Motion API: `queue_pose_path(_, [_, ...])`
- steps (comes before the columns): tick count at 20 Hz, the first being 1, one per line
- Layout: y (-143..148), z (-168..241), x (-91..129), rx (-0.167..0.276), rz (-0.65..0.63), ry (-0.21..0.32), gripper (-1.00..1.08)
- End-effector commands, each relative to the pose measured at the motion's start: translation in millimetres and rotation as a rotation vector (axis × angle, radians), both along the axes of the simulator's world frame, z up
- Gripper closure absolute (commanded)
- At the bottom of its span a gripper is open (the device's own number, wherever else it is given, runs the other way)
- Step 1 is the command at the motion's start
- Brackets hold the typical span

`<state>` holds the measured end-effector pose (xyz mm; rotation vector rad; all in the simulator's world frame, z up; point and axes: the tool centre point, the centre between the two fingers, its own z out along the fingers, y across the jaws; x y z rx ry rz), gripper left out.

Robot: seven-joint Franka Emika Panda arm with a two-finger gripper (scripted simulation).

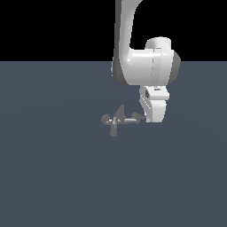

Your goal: Turn on the faucet by rotating a designated handle.

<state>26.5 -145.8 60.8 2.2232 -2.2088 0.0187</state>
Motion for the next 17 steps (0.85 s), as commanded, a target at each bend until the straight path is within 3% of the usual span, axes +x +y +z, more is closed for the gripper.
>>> queue_pose_path(1, [31.4, -0.2, 2.9, 0.010, 0.028, 0.002, 1.08])
queue_pose_path(5, [54.8, -0.1, 3.4, 0.014, 0.037, 0.003, 1.08])
queue_pose_path(6, [12.7, 0.0, -2.3, -0.004, -0.017, 0.003, 1.08])
queue_pose_path(17, [75.9, -0.1, 30.6, 0.013, 0.036, 0.003, 1.08])
